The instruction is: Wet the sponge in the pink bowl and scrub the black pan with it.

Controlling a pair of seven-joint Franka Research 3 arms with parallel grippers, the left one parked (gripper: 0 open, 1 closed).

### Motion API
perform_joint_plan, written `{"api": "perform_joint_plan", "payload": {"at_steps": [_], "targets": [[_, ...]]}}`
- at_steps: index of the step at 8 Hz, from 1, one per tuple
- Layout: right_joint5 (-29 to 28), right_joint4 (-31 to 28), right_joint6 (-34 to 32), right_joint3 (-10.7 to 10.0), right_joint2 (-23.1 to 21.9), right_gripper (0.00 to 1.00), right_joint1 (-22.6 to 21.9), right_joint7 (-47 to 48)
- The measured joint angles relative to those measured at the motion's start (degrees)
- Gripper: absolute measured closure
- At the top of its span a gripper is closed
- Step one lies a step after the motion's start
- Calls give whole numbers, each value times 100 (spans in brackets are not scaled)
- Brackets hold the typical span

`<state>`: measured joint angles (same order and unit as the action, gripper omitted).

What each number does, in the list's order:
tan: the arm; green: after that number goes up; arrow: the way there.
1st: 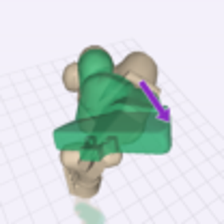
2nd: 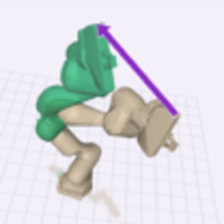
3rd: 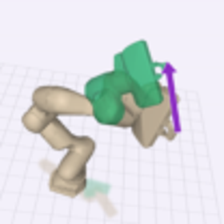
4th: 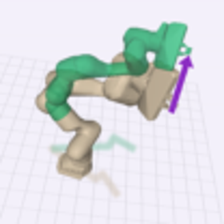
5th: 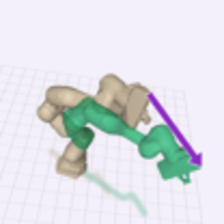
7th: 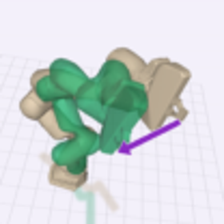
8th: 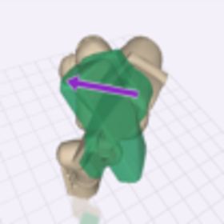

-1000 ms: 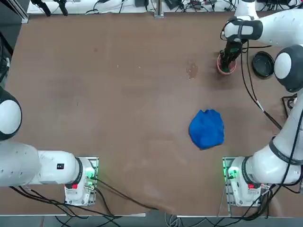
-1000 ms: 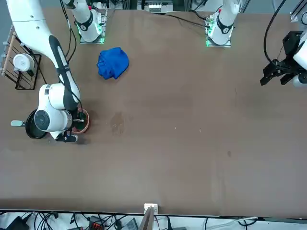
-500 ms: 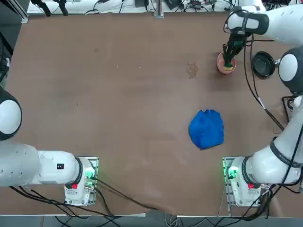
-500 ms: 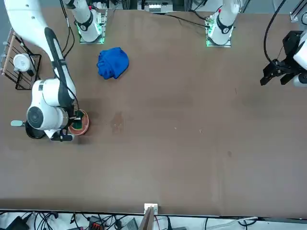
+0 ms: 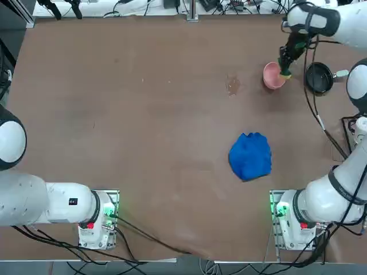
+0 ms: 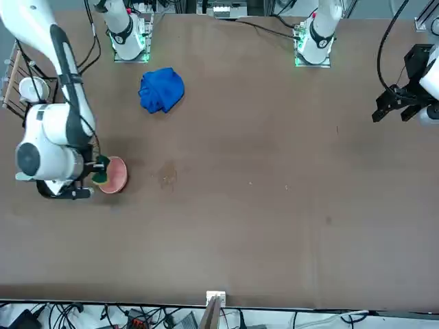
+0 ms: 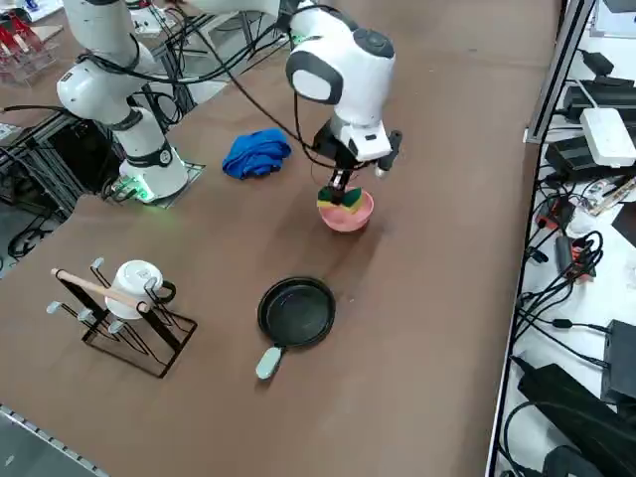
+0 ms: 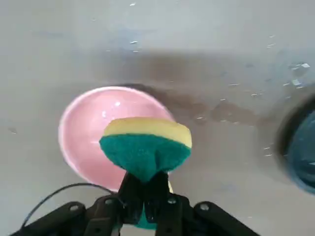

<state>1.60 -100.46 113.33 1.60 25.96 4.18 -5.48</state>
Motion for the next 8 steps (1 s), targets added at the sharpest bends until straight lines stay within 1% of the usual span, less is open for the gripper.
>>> {"api": "perform_joint_plan", "payload": {"at_steps": [2, 4, 7, 8], "targets": [[2, 135, -6, -19, 35, 94, 643, -864], [2, 366, -10, -19, 300, 94, 1244, -1658], [24, 795, -7, -17, 958, 94, 1716, -2713], [157, 846, -3, -18, 1117, 94, 1824, -2935]]}}
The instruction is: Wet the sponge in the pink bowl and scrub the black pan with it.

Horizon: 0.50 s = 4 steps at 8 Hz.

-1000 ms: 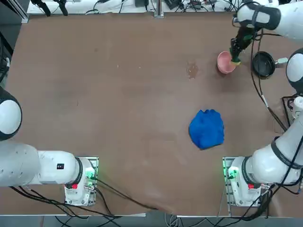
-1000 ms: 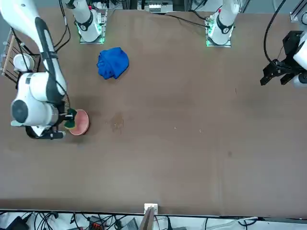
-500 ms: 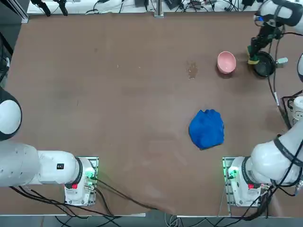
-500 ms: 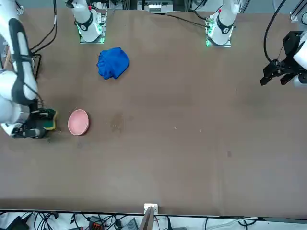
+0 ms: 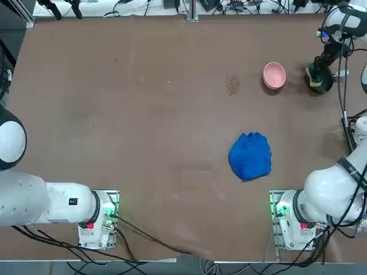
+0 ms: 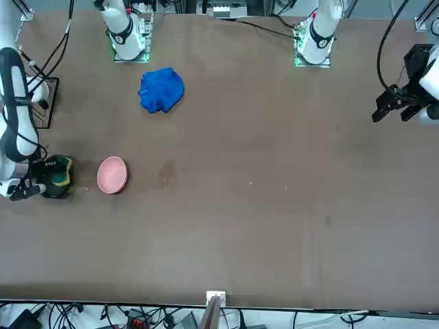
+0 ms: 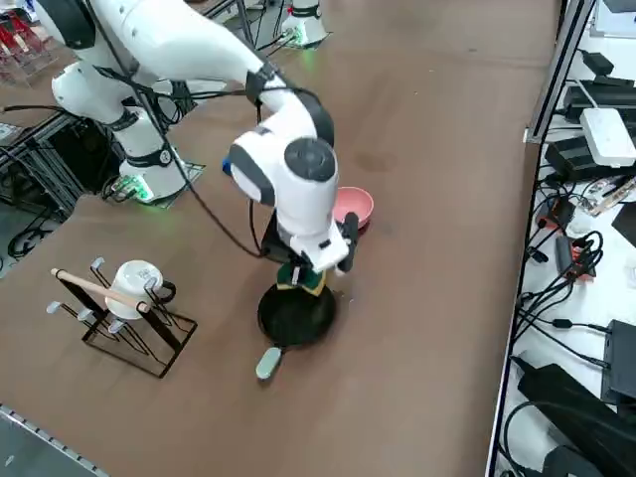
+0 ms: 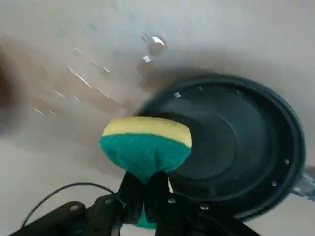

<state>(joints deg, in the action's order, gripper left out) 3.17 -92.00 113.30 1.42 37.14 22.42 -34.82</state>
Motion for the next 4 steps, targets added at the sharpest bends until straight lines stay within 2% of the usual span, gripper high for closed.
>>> {"api": "perform_joint_plan", "payload": {"at_steps": [2, 4], "targets": [[310, 43, 76, 2, 199, 94, 299, -287], [379, 135, 327, 5, 270, 94, 550, -632]]}}
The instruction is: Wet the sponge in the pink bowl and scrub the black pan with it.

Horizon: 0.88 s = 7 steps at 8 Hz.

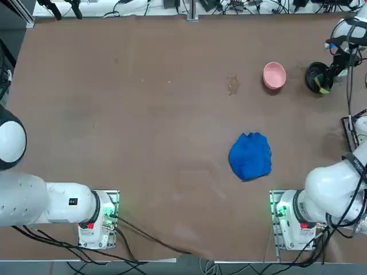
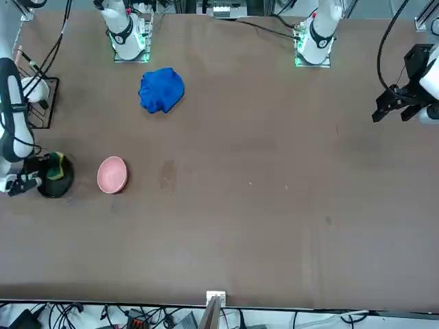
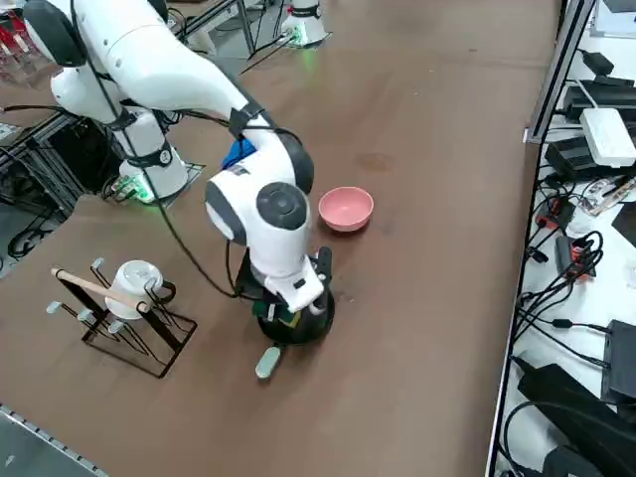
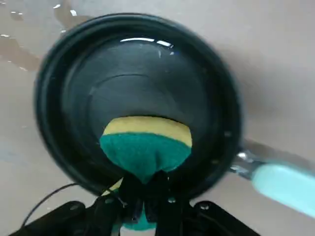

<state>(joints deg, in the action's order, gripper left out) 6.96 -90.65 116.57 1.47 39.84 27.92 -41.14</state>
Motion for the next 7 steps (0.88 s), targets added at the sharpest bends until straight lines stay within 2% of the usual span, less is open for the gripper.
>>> {"api": "perform_joint_plan", "payload": {"at_steps": [3, 5, 7], "targets": [[23, 519, 115, 16, 279, 94, 64, -84], [23, 832, 123, 104, 543, 94, 26, -60], [23, 914, -27, 226, 560, 94, -78, 4]]}}
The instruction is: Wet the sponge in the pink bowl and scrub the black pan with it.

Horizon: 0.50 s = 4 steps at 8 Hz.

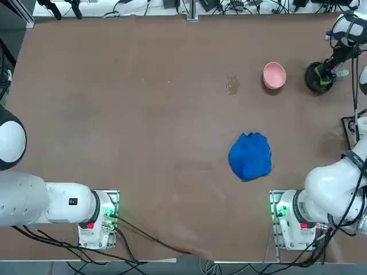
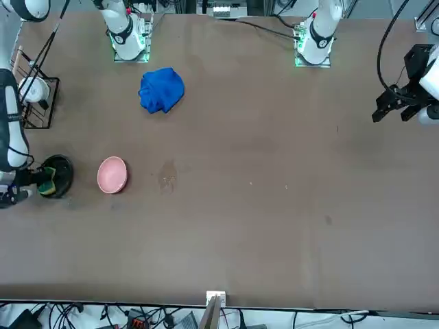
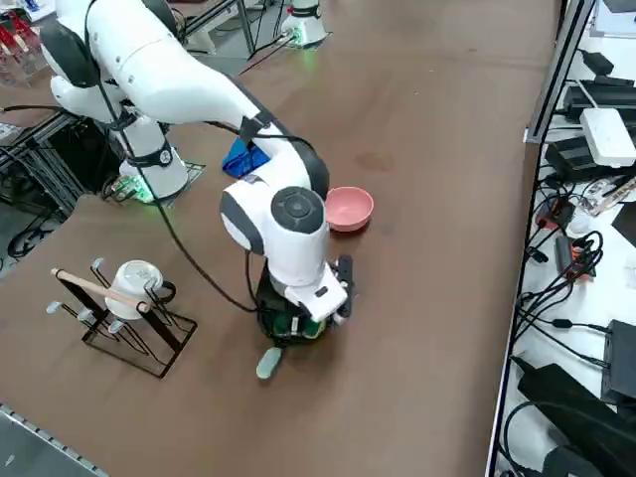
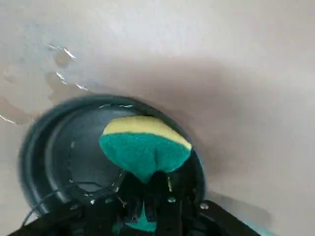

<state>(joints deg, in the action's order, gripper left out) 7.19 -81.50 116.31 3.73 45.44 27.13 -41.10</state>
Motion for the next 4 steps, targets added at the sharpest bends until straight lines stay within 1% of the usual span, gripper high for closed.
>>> {"api": "perform_joint_plan", "payload": {"at_steps": [2, 4], "targets": [[0, 89, -718, 99, -30, 94, -58, 8], [6, 75, -1051, 94, -30, 94, -20, -148]]}}
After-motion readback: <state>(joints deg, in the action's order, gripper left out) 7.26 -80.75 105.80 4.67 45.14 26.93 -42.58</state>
